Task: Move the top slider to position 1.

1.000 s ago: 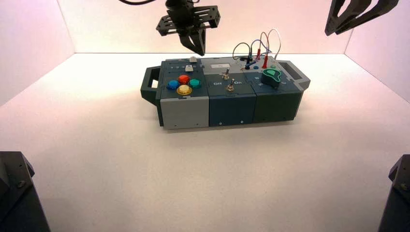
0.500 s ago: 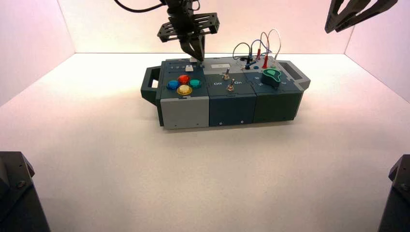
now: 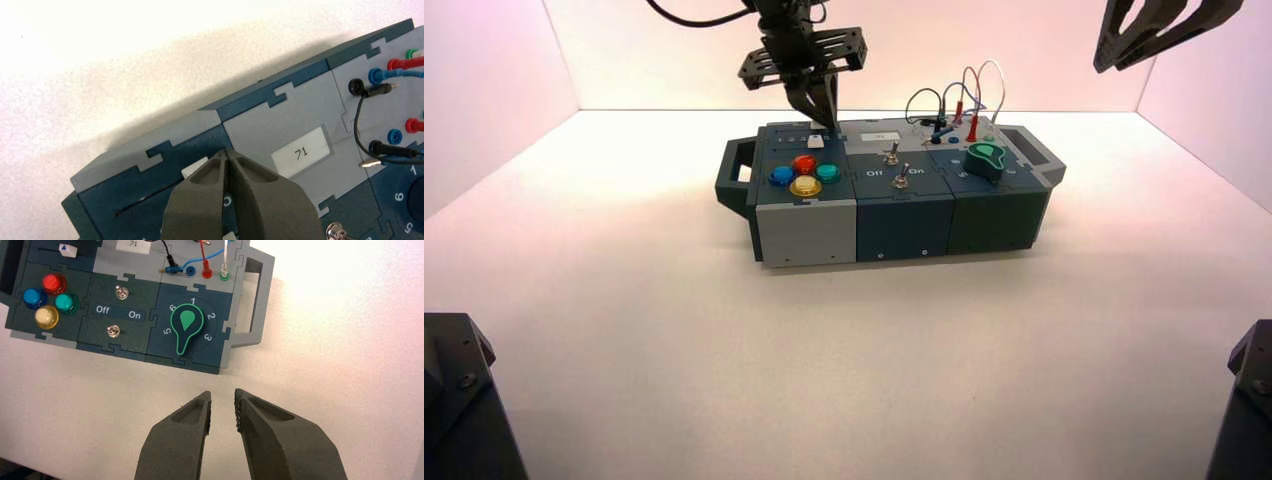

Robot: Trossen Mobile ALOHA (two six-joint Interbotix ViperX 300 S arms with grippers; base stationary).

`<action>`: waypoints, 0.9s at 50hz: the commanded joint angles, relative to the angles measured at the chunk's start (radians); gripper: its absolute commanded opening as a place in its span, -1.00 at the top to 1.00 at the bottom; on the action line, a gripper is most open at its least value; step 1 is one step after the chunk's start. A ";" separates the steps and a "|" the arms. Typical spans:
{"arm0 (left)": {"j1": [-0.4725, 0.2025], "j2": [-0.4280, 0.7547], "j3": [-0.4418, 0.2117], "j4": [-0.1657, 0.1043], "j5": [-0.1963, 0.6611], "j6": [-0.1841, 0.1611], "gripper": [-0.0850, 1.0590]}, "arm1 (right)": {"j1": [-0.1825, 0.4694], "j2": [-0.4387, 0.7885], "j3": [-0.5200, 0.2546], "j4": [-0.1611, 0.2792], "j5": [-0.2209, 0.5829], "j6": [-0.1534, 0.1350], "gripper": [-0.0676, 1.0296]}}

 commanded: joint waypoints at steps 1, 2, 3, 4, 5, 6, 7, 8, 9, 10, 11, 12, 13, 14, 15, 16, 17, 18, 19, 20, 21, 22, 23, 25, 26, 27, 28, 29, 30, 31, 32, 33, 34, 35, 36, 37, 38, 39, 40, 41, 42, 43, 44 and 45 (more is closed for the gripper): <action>0.035 -0.038 0.006 0.003 0.003 -0.002 0.91 | -0.002 -0.002 -0.032 -0.002 -0.008 -0.003 0.37; 0.038 -0.041 0.008 0.003 0.003 0.000 0.91 | -0.002 -0.002 -0.032 -0.002 -0.008 -0.003 0.37; 0.040 -0.043 0.011 0.003 0.003 -0.002 0.91 | 0.000 -0.002 -0.032 -0.002 -0.008 -0.003 0.37; 0.041 -0.043 0.014 0.003 0.003 -0.002 0.91 | 0.000 -0.002 -0.032 -0.002 -0.008 -0.005 0.37; 0.043 -0.044 0.017 0.003 0.003 -0.002 0.91 | -0.002 0.000 -0.032 -0.002 -0.008 -0.005 0.37; 0.046 -0.048 0.021 0.003 0.002 -0.002 0.91 | 0.000 -0.002 -0.032 -0.002 -0.008 -0.005 0.37; 0.048 -0.049 0.023 0.003 0.000 -0.002 0.91 | -0.002 -0.002 -0.032 -0.002 -0.008 -0.005 0.37; 0.049 -0.052 0.026 0.003 -0.002 -0.002 0.91 | 0.000 -0.002 -0.032 -0.002 -0.008 -0.005 0.37; 0.051 -0.055 0.029 0.003 -0.002 -0.002 0.91 | -0.002 -0.002 -0.032 -0.002 -0.008 -0.005 0.37; 0.054 -0.055 0.031 0.005 -0.002 0.000 0.91 | 0.000 -0.002 -0.032 -0.003 -0.008 -0.005 0.37; 0.057 -0.057 0.034 0.005 -0.002 0.000 0.91 | 0.000 0.000 -0.032 -0.003 -0.008 -0.005 0.37; 0.060 -0.058 0.035 0.005 -0.003 0.000 0.91 | 0.000 -0.002 -0.032 -0.003 -0.006 -0.005 0.37; 0.063 -0.060 0.037 0.005 -0.003 0.002 0.91 | 0.000 -0.002 -0.032 -0.002 -0.008 -0.005 0.37; 0.064 -0.061 0.037 0.005 -0.003 0.002 0.91 | 0.000 0.000 -0.032 -0.003 -0.008 -0.005 0.37; 0.066 -0.063 0.038 0.005 -0.003 0.002 0.91 | 0.000 0.000 -0.032 -0.002 -0.008 -0.005 0.37; 0.069 -0.064 0.041 0.005 -0.003 0.002 0.91 | -0.002 0.000 -0.032 -0.003 -0.008 -0.005 0.37; 0.071 -0.066 0.043 0.005 -0.003 0.002 0.91 | 0.000 0.000 -0.032 -0.002 -0.008 -0.005 0.37; 0.074 -0.067 0.044 0.006 -0.003 0.002 0.91 | 0.000 0.000 -0.032 -0.003 -0.009 -0.005 0.37; 0.075 -0.069 0.046 0.005 -0.003 0.002 0.91 | 0.000 0.000 -0.032 -0.002 -0.008 -0.006 0.37; 0.077 -0.071 0.048 0.006 -0.003 0.002 0.91 | 0.000 0.000 -0.032 -0.003 -0.008 -0.005 0.37; 0.078 -0.072 0.051 0.006 -0.003 0.002 0.91 | 0.000 0.000 -0.032 -0.003 -0.008 -0.006 0.37; 0.080 -0.074 0.051 0.005 -0.003 0.002 0.91 | 0.000 0.000 -0.032 -0.003 -0.008 -0.006 0.37; 0.080 -0.074 0.051 0.005 -0.003 0.002 0.91 | 0.000 0.000 -0.032 -0.003 -0.008 -0.006 0.37; 0.080 -0.075 0.052 0.005 -0.003 0.002 0.91 | -0.002 0.000 -0.032 -0.003 -0.008 -0.006 0.37; 0.087 -0.080 0.058 0.006 -0.005 0.003 0.91 | 0.000 0.000 -0.028 -0.003 -0.009 -0.006 0.37; 0.091 -0.083 0.061 0.008 -0.005 0.002 0.91 | -0.002 0.000 -0.028 -0.003 -0.009 -0.006 0.37; 0.092 -0.084 0.064 0.008 -0.005 0.003 0.91 | 0.000 0.000 -0.028 -0.003 -0.009 -0.005 0.37; 0.094 -0.084 0.066 0.008 -0.005 0.002 0.91 | 0.000 0.000 -0.028 -0.003 -0.009 -0.006 0.37; 0.095 -0.086 0.067 0.008 -0.005 0.002 0.91 | 0.000 0.002 -0.028 -0.003 -0.011 -0.006 0.37; 0.097 -0.086 0.071 0.008 -0.005 0.002 0.91 | 0.000 0.002 -0.028 -0.003 -0.011 -0.006 0.37; 0.100 -0.089 0.074 0.008 -0.005 0.002 0.91 | -0.002 0.002 -0.028 -0.003 -0.011 -0.006 0.37; 0.103 -0.092 0.077 0.008 -0.005 0.002 0.91 | 0.000 0.002 -0.028 -0.003 -0.012 -0.006 0.37; 0.104 -0.094 0.080 0.008 -0.006 0.003 0.91 | 0.000 0.002 -0.026 -0.003 -0.012 -0.006 0.37; 0.106 -0.095 0.081 0.008 -0.006 0.002 0.91 | 0.000 0.002 -0.026 -0.003 -0.012 -0.006 0.37; 0.109 -0.097 0.084 0.008 -0.006 0.002 0.91 | 0.000 0.002 -0.026 -0.003 -0.014 -0.006 0.37; 0.112 -0.098 0.087 0.008 -0.008 0.003 0.91 | 0.000 0.002 -0.026 -0.003 -0.014 -0.006 0.37; 0.114 -0.100 0.089 0.008 -0.008 0.003 0.91 | 0.000 0.002 -0.026 -0.003 -0.014 -0.006 0.37; 0.117 -0.104 0.095 0.008 -0.009 0.002 0.91 | 0.000 0.002 -0.026 -0.003 -0.014 -0.006 0.37; 0.117 -0.106 0.097 0.008 -0.009 0.003 0.91 | 0.000 0.002 -0.026 -0.003 -0.014 -0.006 0.37; 0.118 -0.107 0.100 0.008 -0.009 0.005 0.91 | 0.000 0.002 -0.026 -0.003 -0.014 -0.006 0.37; 0.118 -0.109 0.101 0.008 -0.009 0.006 0.91 | -0.002 0.002 -0.026 -0.003 -0.014 -0.006 0.37; 0.118 -0.112 0.103 0.008 -0.009 0.006 0.91 | 0.000 0.002 -0.026 -0.003 -0.015 -0.006 0.37; 0.118 -0.114 0.104 0.008 -0.009 0.008 0.91 | 0.000 0.002 -0.026 -0.003 -0.015 -0.006 0.37; 0.118 -0.114 0.106 0.008 -0.009 0.008 0.91 | 0.000 0.002 -0.026 -0.003 -0.015 -0.006 0.37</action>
